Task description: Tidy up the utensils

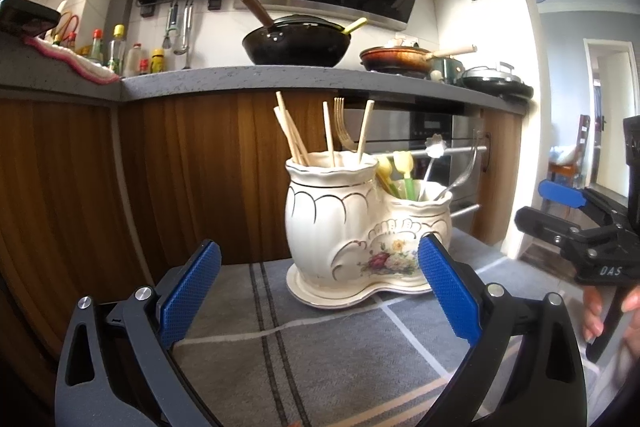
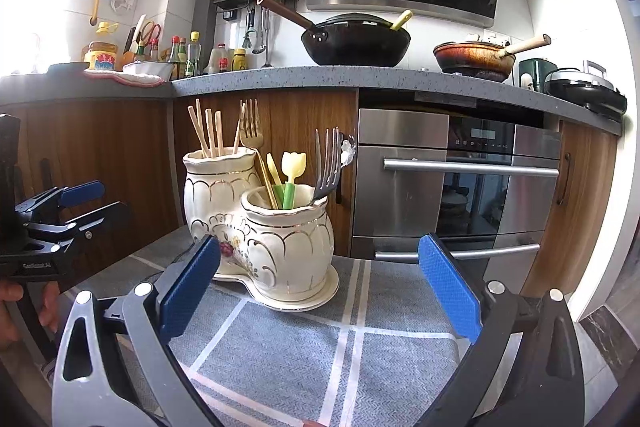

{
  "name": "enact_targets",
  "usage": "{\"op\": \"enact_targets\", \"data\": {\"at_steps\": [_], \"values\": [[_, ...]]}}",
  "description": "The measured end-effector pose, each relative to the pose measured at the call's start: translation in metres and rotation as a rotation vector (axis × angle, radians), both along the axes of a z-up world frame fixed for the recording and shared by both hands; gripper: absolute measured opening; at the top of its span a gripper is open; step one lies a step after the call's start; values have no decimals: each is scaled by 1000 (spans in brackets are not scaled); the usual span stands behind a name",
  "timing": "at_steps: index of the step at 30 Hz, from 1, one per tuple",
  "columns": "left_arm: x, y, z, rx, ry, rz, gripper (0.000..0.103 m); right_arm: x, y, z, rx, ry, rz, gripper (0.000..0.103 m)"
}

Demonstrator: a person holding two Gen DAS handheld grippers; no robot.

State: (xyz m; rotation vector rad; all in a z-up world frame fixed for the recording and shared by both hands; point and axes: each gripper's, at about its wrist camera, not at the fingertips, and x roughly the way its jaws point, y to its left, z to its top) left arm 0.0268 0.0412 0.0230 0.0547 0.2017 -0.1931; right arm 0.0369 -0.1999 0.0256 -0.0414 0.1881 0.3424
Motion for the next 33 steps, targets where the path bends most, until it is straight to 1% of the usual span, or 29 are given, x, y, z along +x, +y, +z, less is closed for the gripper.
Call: {"op": "enact_targets", "data": {"at_steps": [10,33], "values": [[-3,-2,0,4,-7,-3,98,4,0,-1,2,20,-9,98],[-1,-1,-2,-2,6,13,98,5,-1,-2,2,24,-12,98]]}}
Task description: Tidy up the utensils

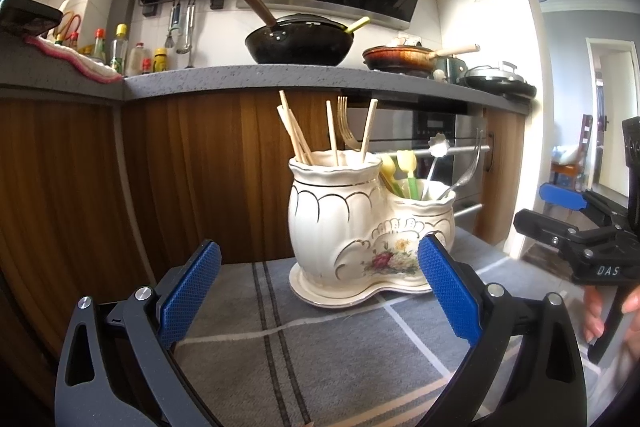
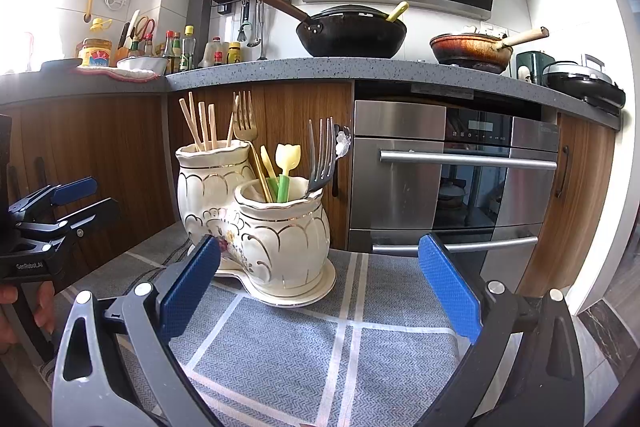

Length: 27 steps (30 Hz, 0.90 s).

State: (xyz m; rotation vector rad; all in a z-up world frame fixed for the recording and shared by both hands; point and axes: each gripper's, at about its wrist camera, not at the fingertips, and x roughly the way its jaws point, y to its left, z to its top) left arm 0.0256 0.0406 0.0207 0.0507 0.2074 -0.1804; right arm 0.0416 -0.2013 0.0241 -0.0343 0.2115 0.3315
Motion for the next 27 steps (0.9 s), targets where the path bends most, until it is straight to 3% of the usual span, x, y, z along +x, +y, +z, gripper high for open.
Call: {"op": "enact_targets", "data": {"at_steps": [27], "values": [[1,-1,0,0,1,-1,98,0,0,0,-1,1,0,98]]}}
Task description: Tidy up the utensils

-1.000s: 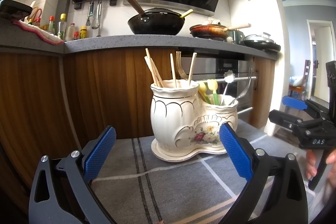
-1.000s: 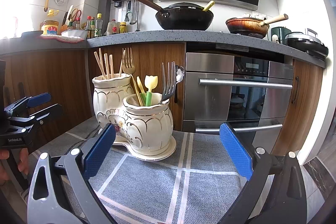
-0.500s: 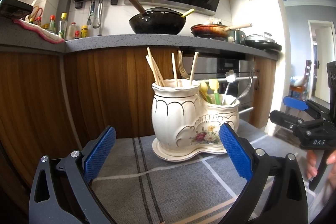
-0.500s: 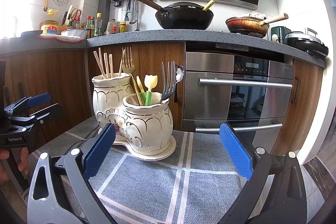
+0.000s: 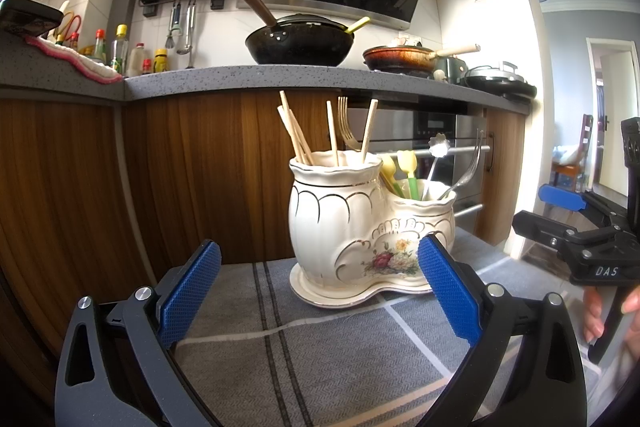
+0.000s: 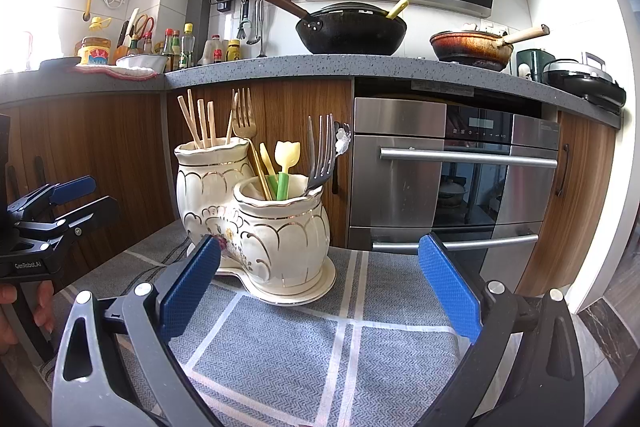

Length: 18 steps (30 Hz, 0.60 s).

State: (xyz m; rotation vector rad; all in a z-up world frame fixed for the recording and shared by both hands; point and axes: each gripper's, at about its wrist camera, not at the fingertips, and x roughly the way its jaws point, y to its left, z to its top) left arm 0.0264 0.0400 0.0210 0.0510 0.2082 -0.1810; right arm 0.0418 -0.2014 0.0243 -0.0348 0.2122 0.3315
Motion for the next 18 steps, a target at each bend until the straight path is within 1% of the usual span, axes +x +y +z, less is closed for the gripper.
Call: {"op": "enact_targets", "data": {"at_steps": [18], "values": [[0,1,0,1,-7,4,98,0,-1,-1,0,3,-1,98]]}}
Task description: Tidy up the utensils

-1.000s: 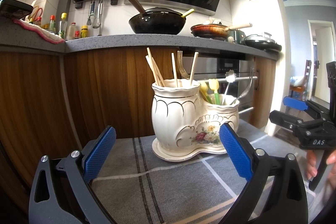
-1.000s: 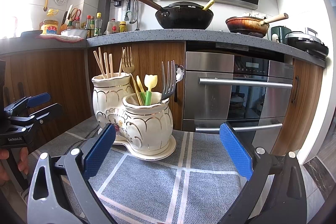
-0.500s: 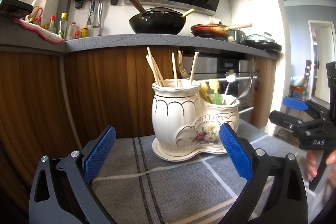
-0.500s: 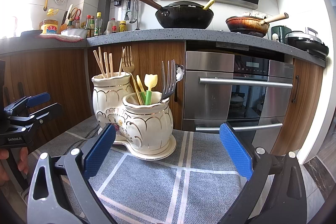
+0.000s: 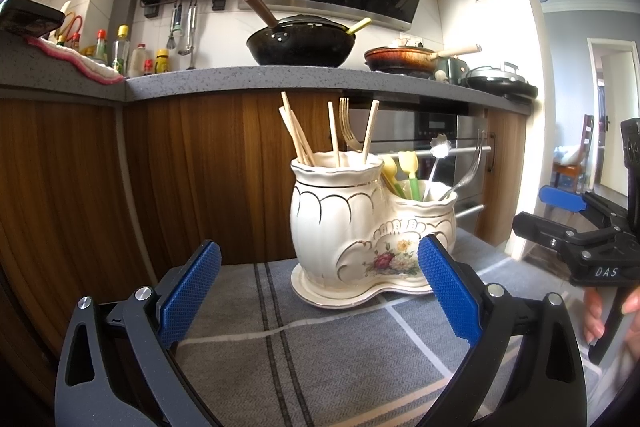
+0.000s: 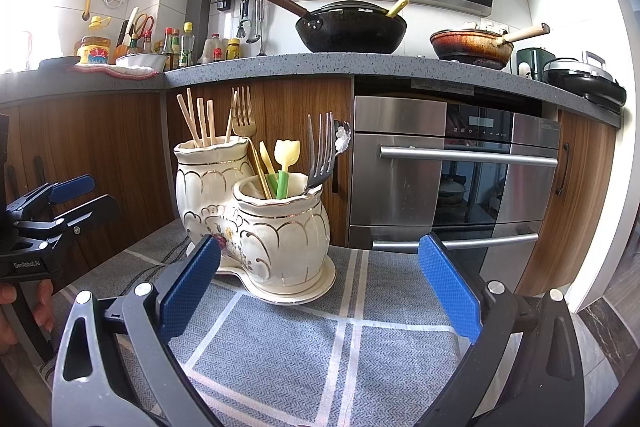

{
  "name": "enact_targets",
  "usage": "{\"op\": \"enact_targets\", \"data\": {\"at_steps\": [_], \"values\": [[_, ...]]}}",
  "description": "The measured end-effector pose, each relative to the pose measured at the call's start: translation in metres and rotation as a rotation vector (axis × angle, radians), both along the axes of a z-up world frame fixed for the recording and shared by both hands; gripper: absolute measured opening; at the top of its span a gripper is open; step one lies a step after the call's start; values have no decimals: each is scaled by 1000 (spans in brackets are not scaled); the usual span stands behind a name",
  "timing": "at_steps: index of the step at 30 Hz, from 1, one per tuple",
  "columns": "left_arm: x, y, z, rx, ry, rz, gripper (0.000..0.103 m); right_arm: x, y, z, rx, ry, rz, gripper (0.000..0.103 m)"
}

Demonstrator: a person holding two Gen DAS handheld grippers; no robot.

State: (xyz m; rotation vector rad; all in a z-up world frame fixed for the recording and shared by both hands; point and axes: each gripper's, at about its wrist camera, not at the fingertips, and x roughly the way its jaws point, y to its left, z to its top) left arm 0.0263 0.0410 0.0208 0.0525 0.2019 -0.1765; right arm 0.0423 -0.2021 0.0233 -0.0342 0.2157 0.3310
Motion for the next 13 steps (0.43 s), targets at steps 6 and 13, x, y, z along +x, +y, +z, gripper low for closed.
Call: {"op": "enact_targets", "data": {"at_steps": [6,13], "values": [[-3,-2,1,11,-11,-16,98,0,0,-1,0,1,0,98],[0,-1,2,5,7,0,98,0,0,-1,0,2,0,98]]}}
